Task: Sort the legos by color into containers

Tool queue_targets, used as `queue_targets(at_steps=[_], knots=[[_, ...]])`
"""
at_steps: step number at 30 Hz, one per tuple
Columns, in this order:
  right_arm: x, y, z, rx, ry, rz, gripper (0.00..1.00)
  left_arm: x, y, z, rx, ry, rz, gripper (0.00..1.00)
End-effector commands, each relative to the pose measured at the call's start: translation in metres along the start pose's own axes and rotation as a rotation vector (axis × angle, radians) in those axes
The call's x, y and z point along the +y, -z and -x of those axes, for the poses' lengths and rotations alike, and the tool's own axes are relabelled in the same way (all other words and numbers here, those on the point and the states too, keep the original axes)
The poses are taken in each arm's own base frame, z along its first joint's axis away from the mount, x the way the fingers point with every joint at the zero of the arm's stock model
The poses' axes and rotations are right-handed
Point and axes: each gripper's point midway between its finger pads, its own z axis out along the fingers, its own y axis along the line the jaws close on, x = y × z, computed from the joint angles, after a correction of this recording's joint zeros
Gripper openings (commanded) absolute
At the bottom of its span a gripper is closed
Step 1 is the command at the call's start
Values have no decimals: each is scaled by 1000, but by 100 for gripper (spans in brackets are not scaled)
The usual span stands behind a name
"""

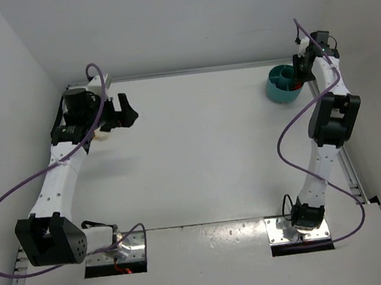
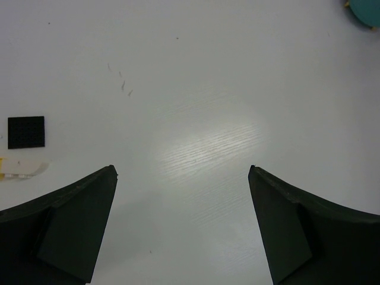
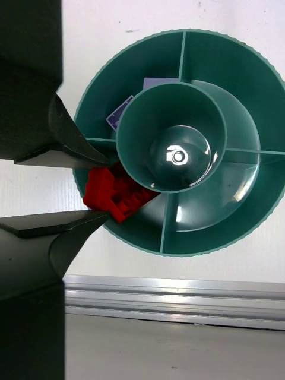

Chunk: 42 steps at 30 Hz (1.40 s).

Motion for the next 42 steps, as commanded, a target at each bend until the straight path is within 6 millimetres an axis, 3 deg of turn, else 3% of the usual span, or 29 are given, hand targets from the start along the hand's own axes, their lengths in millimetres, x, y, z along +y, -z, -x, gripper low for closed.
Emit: queue_targets(at_steps=[1, 6, 11, 16, 17, 20, 24, 28, 31, 34, 38, 42], knots=[[-10, 6, 20, -54, -3, -27, 25, -2, 2, 12, -30, 0, 10, 99], [-10, 10, 23, -63, -2, -29, 40, 6, 2, 12, -33, 10, 56, 99], [0, 21, 31, -84, 4, -21, 44, 13, 4, 13, -47, 41, 106, 99], [9, 54, 49, -153, 3, 21, 45, 19, 16, 18, -87, 48, 139, 99], [11, 56, 44, -145, 2, 23, 45, 22, 17, 18, -88, 43, 148, 99], [23, 78, 58, -202, 18, 64, 45, 40, 27, 16, -100, 49, 213, 99], [42, 94, 60, -232, 26, 138, 45, 61, 36, 11, -88, 26, 294, 99], [60, 105, 54, -238, 44, 183, 45, 96, 37, 2, -39, 39, 401, 99], [77, 109, 42, -232, 59, 228, 45, 147, 41, -10, 23, 41, 553, 96], [92, 112, 32, -222, 72, 266, 45, 184, 44, -14, 59, 45, 640, 95], [110, 114, 25, -220, 95, 288, 45, 255, 48, -16, 115, 127, 780, 95], [122, 113, 18, -204, 108, 315, 45, 285, 32, -22, 171, 169, 756, 94]])
